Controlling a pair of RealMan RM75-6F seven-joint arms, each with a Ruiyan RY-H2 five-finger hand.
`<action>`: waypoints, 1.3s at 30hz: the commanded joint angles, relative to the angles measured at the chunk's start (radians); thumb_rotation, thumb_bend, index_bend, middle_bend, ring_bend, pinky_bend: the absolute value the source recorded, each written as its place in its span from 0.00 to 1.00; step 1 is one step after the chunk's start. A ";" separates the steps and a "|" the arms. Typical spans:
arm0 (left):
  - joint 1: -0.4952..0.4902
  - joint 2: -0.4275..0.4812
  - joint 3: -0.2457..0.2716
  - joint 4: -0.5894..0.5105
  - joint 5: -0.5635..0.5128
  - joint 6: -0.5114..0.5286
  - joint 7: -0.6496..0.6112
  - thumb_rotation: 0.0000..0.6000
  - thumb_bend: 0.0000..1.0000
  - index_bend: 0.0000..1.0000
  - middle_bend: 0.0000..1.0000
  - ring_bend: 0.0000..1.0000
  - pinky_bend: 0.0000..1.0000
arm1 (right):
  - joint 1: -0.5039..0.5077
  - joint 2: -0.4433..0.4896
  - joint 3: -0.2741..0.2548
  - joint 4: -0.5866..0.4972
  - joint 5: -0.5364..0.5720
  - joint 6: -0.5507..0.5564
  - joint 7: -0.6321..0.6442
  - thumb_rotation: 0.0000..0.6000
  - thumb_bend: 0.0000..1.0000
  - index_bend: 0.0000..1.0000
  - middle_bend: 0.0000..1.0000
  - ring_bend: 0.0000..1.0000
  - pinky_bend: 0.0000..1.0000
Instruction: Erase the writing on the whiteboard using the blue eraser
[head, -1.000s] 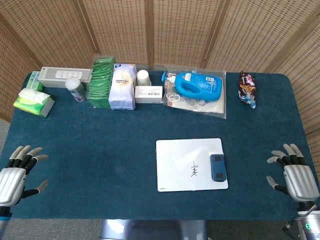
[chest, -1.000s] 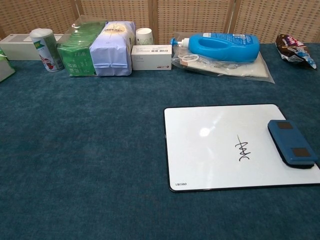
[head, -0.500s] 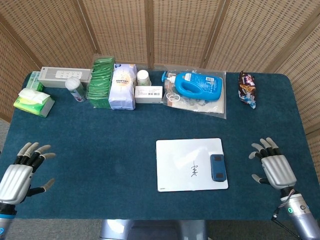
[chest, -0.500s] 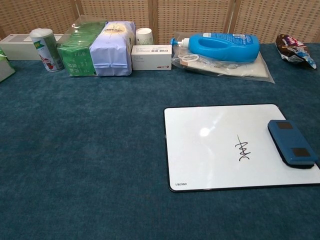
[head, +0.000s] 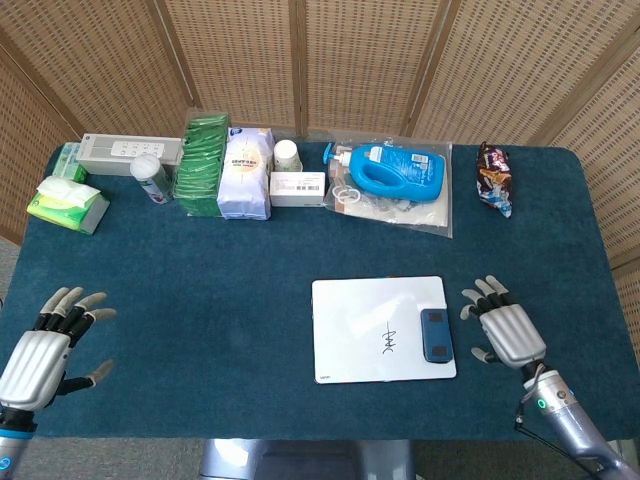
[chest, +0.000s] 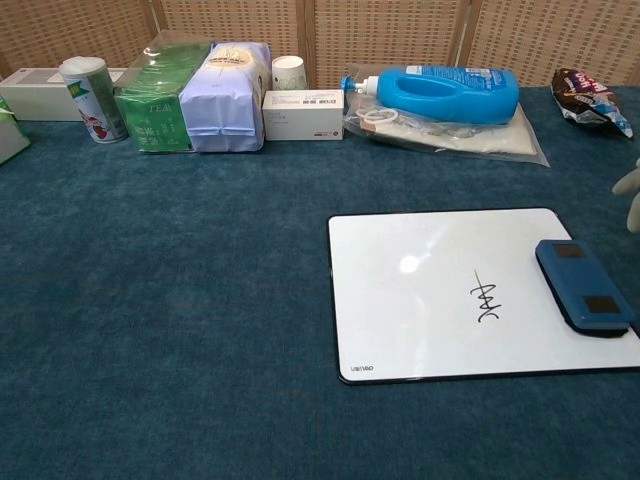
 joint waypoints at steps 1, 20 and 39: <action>0.006 0.004 0.003 0.003 0.002 0.010 -0.008 1.00 0.29 0.28 0.19 0.09 0.00 | 0.015 -0.016 -0.010 0.030 -0.008 -0.008 -0.001 1.00 0.08 0.38 0.18 0.00 0.00; 0.012 0.003 0.009 0.013 0.002 0.019 -0.026 1.00 0.29 0.28 0.20 0.09 0.00 | 0.035 -0.099 -0.050 0.175 -0.051 0.037 0.090 1.00 0.01 0.36 0.18 0.00 0.00; 0.016 0.004 0.012 0.001 0.007 0.026 -0.009 1.00 0.29 0.28 0.20 0.09 0.00 | 0.056 -0.140 -0.069 0.225 -0.055 0.049 0.145 1.00 0.00 0.35 0.17 0.00 0.00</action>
